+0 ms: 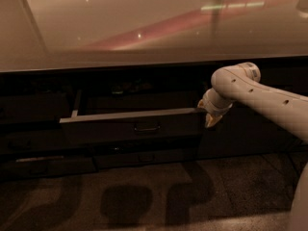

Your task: Open top drawer

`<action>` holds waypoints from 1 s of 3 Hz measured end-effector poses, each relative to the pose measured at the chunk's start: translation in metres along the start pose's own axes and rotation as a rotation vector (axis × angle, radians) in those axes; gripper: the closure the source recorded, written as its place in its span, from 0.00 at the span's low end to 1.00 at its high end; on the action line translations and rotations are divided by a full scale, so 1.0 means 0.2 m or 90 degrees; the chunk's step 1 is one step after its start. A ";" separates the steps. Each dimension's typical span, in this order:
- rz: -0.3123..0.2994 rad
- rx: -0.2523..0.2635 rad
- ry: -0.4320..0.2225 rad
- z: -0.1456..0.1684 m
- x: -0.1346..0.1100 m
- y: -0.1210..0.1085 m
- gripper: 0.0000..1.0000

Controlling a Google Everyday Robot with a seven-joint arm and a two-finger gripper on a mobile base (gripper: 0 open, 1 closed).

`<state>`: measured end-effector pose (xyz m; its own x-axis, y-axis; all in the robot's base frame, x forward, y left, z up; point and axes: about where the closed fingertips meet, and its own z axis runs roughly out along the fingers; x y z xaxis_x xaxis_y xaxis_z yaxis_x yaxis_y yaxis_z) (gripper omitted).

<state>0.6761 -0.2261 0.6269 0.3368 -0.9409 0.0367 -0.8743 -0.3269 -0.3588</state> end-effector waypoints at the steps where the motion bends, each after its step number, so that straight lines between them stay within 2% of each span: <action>1: -0.001 -0.001 0.004 0.00 0.00 0.03 0.34; 2: 0.005 0.019 0.015 -0.06 0.01 0.03 0.11; 3: -0.001 0.010 0.032 0.01 0.00 0.18 0.00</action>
Offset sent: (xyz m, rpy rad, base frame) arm -0.1800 -0.0629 -0.1615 -0.2488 -0.0373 -0.0277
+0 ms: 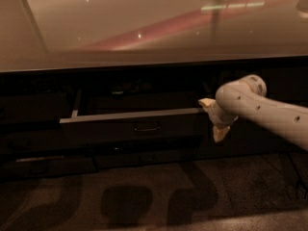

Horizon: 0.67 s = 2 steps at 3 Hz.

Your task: Open top drawer

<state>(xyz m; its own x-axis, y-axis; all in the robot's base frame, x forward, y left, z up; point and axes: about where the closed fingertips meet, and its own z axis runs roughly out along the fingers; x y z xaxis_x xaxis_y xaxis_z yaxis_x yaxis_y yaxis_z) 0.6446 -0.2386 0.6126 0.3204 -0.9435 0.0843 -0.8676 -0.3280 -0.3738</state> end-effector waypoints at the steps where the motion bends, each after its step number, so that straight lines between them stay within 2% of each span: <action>1: -0.003 -0.004 0.008 0.00 0.00 0.07 0.00; 2: -0.003 -0.004 0.008 -0.01 0.00 0.06 0.00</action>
Offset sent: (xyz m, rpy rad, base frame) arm -0.1471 -0.0512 -0.1486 -0.1929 0.0169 -0.0198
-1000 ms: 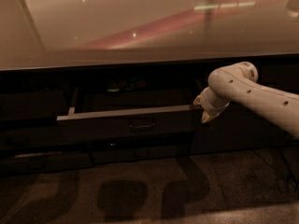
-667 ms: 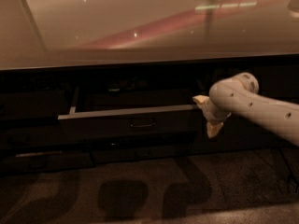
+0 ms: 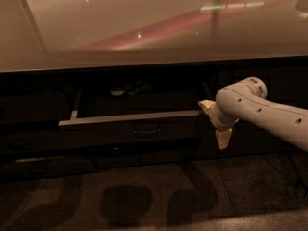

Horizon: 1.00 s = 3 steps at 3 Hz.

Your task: Open top drawer

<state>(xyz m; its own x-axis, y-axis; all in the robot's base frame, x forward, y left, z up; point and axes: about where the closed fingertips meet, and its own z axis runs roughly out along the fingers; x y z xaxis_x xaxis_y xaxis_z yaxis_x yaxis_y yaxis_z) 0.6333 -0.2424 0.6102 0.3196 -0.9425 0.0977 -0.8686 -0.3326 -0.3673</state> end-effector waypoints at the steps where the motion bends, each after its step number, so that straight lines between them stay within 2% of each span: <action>1: -0.001 -0.002 0.004 0.00 0.00 0.03 0.00; 3: 0.000 -0.006 0.008 0.00 0.00 0.04 0.00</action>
Offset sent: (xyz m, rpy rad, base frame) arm -0.1330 -0.0468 -0.1411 -0.1641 0.0092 -0.0373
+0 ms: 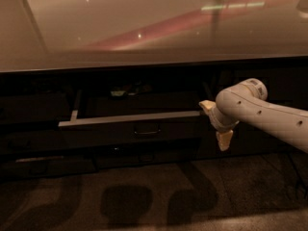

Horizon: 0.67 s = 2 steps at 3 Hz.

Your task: Open top drawer

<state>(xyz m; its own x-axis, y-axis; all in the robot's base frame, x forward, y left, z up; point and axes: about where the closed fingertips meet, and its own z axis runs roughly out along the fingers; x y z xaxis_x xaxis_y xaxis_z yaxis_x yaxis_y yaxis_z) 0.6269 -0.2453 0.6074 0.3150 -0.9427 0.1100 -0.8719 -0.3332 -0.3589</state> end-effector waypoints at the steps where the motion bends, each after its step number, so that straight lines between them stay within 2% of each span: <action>1: -0.002 0.001 0.001 -0.01 -0.01 -0.01 0.00; 2: -0.017 0.072 0.024 -0.24 -0.11 -0.15 0.00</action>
Offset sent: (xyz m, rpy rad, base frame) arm 0.0022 0.0754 0.1938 -0.0314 -0.3919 0.0492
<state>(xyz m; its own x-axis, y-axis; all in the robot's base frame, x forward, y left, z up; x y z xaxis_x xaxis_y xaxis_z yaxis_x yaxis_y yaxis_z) 0.6279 -0.2163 0.6592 0.3218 -0.9341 0.1548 -0.8144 -0.3565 -0.4579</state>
